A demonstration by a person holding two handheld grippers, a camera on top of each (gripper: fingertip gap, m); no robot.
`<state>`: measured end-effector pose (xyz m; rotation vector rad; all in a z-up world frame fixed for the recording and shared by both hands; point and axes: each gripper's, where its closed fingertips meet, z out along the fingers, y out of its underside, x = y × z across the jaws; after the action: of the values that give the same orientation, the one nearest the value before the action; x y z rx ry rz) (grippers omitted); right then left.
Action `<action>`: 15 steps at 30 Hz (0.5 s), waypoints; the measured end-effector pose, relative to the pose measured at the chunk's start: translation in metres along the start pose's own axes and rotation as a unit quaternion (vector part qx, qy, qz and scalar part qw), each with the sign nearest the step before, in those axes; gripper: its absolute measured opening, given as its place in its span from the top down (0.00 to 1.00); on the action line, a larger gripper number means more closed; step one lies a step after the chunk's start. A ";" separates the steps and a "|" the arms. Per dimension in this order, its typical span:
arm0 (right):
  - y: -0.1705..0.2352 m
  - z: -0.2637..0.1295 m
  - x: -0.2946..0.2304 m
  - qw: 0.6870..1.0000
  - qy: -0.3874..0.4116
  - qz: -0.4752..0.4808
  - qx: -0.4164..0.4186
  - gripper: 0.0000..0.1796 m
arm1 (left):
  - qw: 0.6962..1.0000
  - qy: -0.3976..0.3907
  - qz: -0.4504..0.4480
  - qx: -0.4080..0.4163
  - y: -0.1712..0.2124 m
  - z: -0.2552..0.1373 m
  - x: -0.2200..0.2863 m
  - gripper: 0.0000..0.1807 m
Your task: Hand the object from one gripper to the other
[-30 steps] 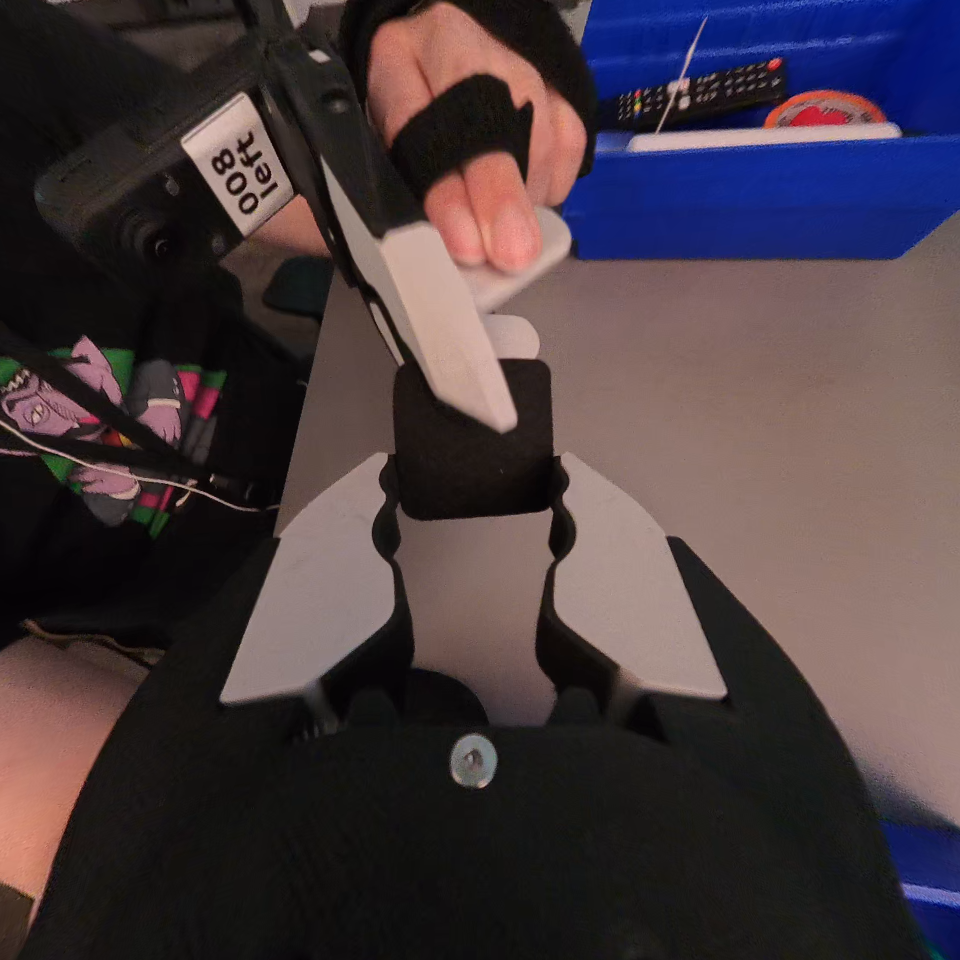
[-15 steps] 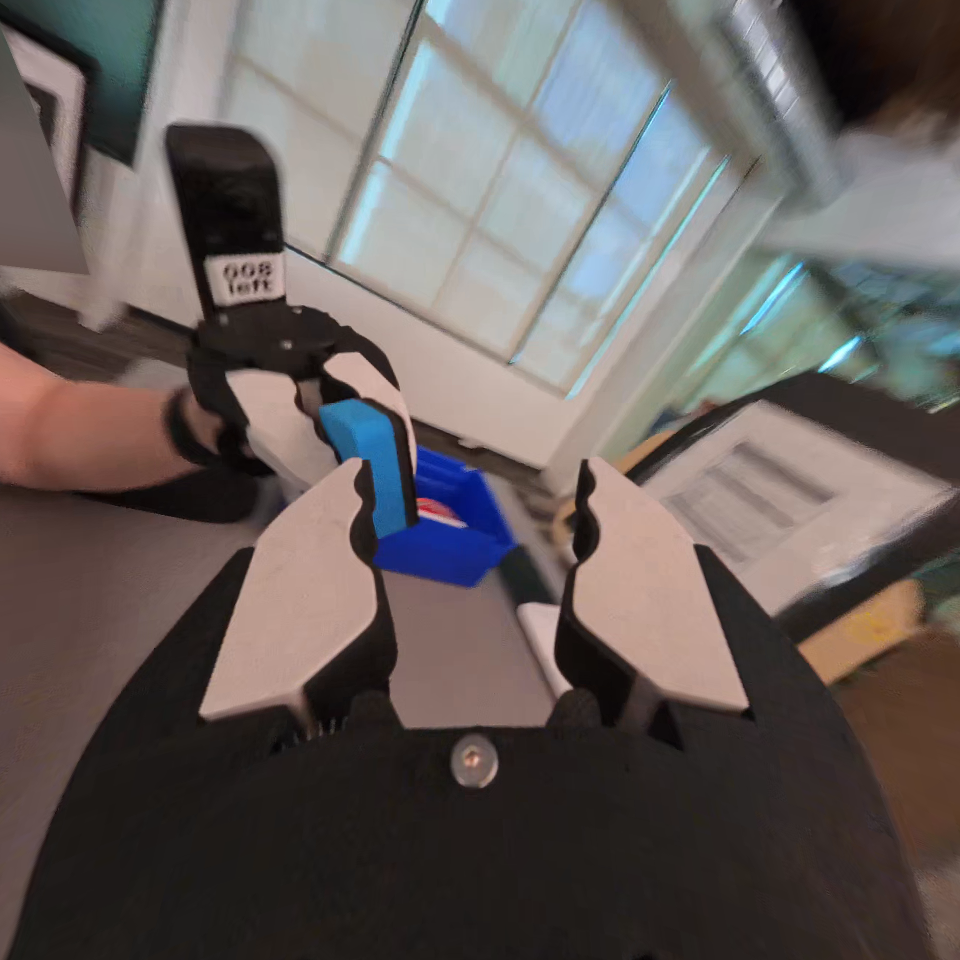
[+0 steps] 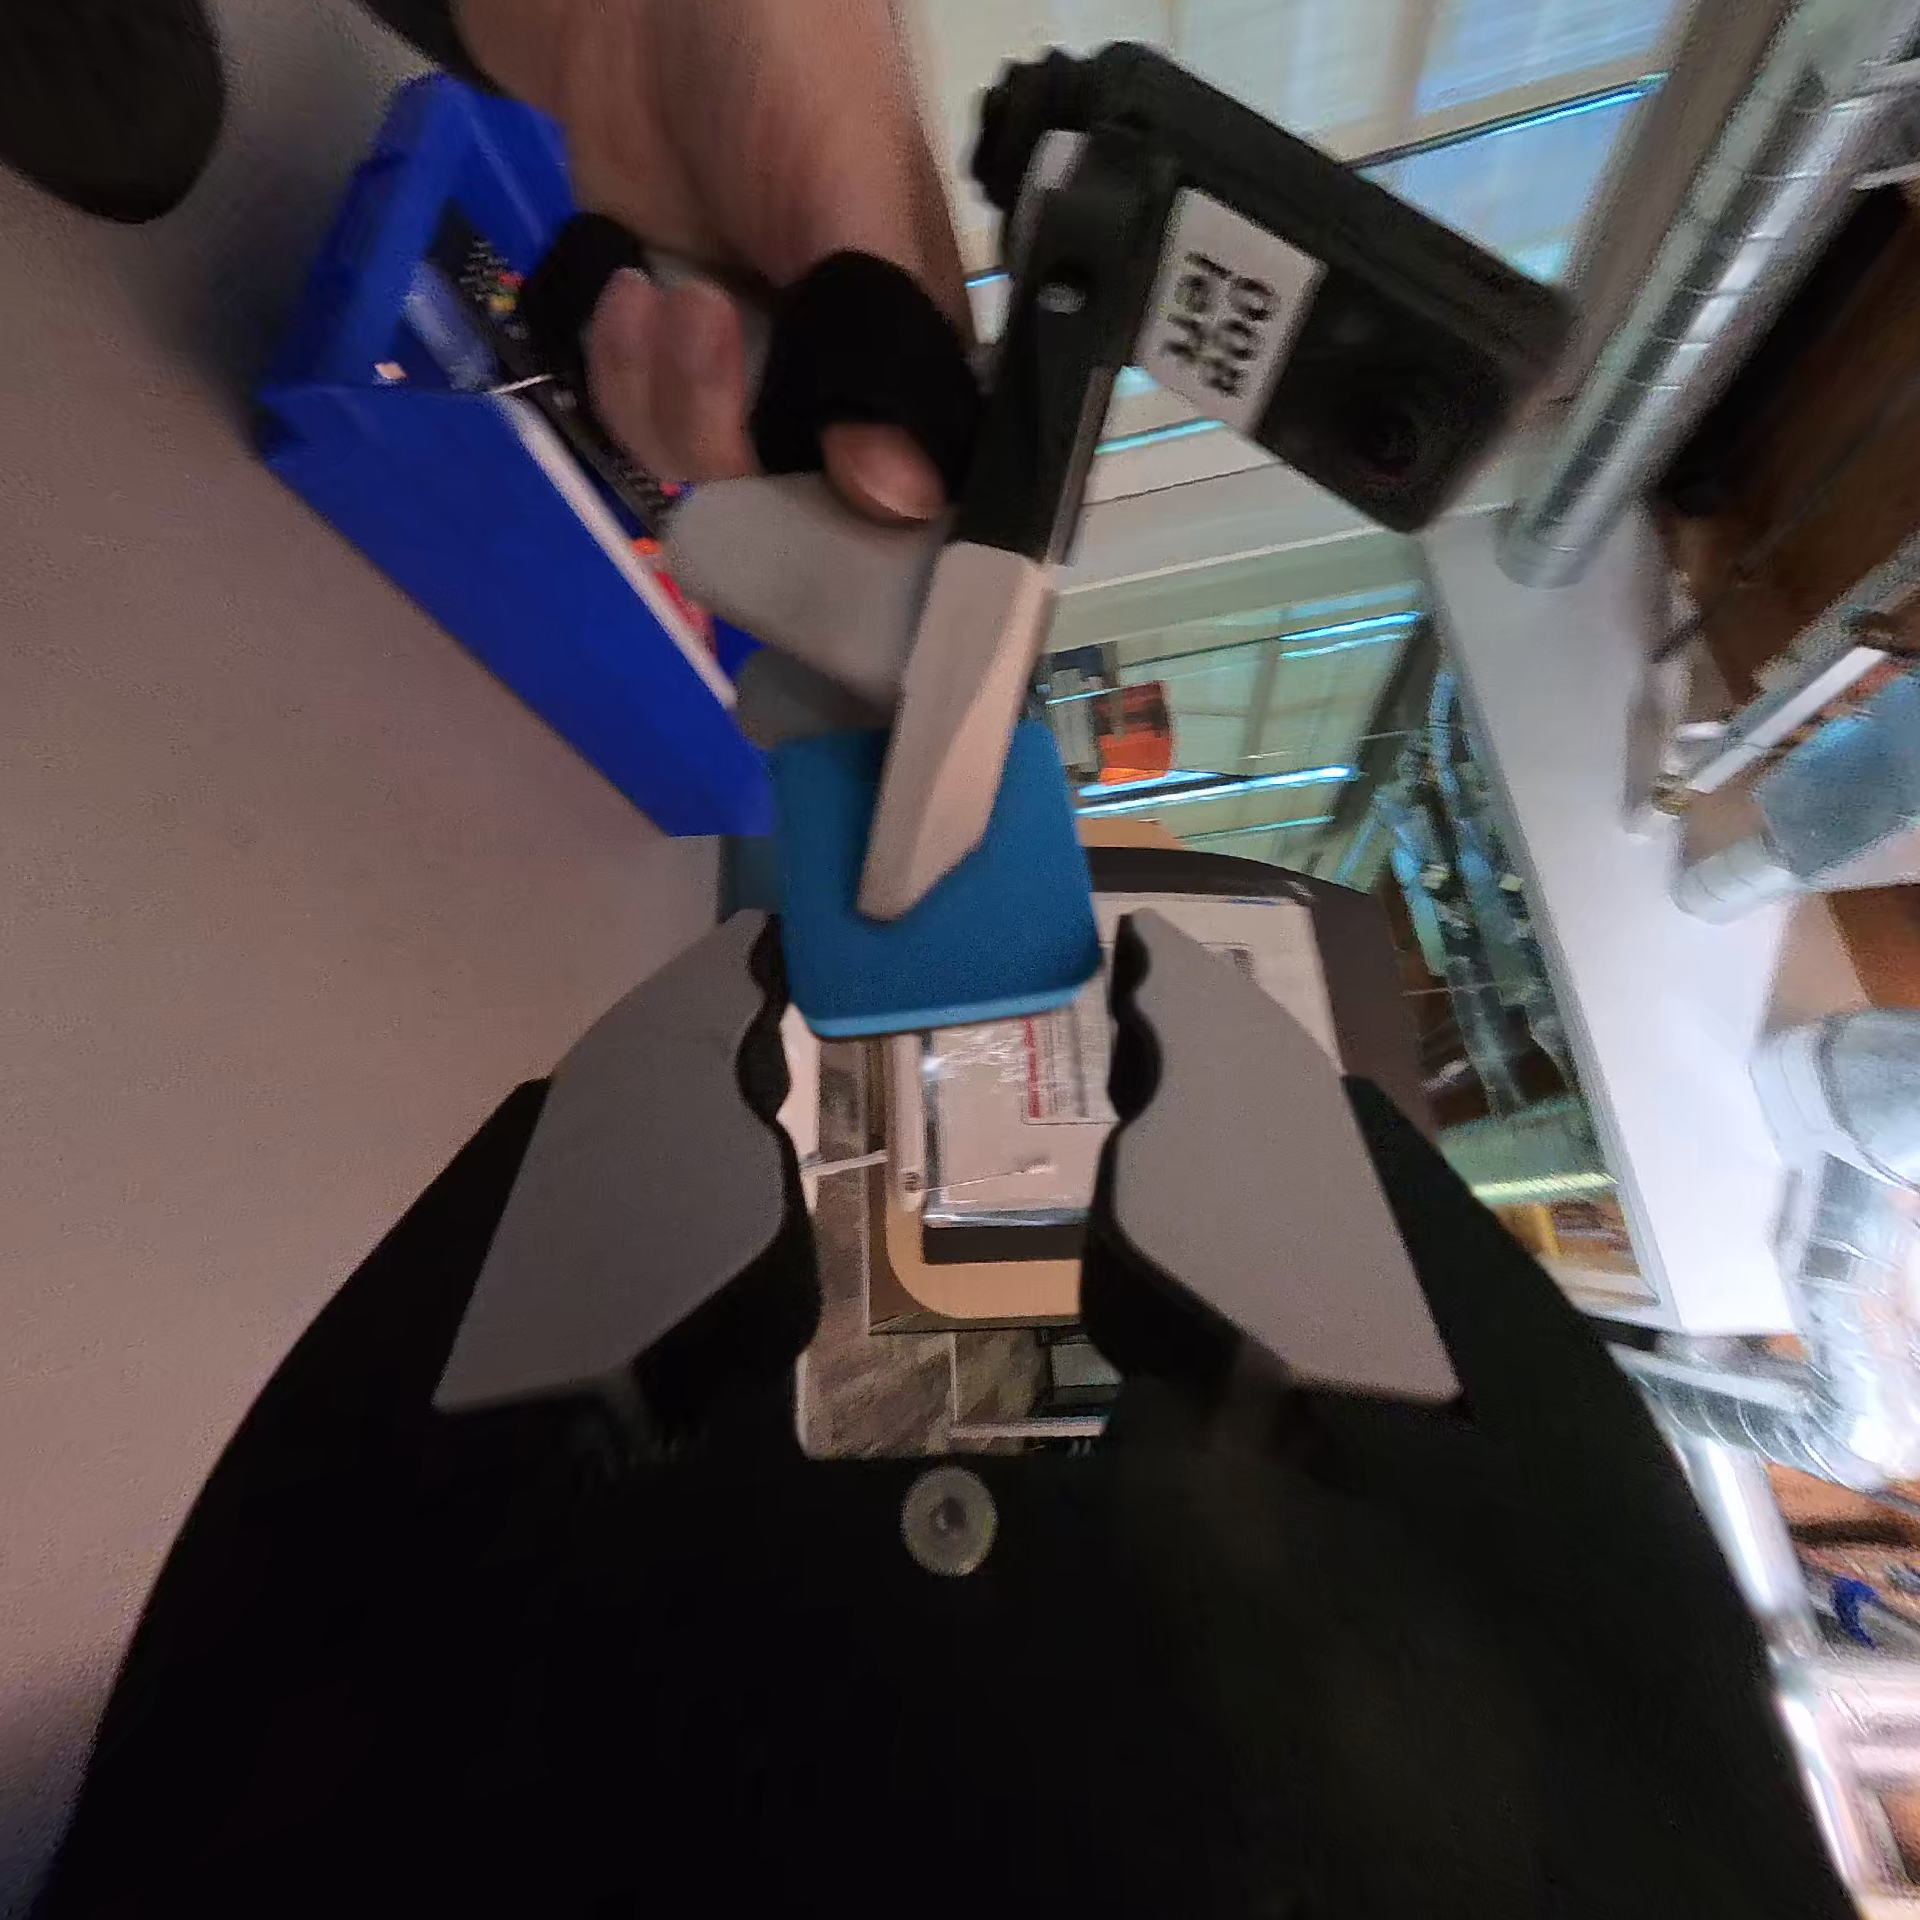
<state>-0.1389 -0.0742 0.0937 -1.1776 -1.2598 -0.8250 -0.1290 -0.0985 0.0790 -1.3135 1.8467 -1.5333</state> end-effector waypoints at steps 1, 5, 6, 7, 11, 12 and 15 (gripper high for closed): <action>0.002 0.002 -0.006 1.000 -0.017 -0.001 -0.008 0.68 | 1.000 -0.005 0.009 -0.009 0.003 0.002 -0.001 0.87; 0.023 -0.007 0.009 0.998 -0.008 0.048 -0.047 0.68 | 0.998 -0.038 0.041 0.026 -0.010 -0.003 -0.007 0.69; 0.036 -0.016 0.022 0.996 0.012 0.073 -0.058 0.68 | 0.997 -0.052 0.048 0.042 -0.016 -0.008 -0.008 0.64; 0.056 -0.028 0.035 0.990 0.034 0.112 -0.078 0.68 | 0.994 -0.066 0.058 0.059 -0.022 -0.014 -0.010 0.63; 0.170 -0.086 0.043 0.919 0.064 0.334 -0.201 0.68 | 0.986 -0.105 0.076 0.101 -0.039 -0.040 -0.014 0.65; 0.195 -0.098 0.031 0.896 0.053 0.374 -0.235 0.68 | 0.985 -0.112 0.075 0.104 -0.040 -0.045 -0.016 0.65; 0.266 -0.128 -0.020 0.824 0.011 0.428 -0.370 0.67 | 0.985 -0.127 0.072 0.097 -0.039 -0.055 -0.021 0.66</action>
<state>0.1436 -0.1343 0.0314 -2.1177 -0.2270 -0.6156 -0.1460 -0.0492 0.1269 -1.1959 1.5573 -1.3616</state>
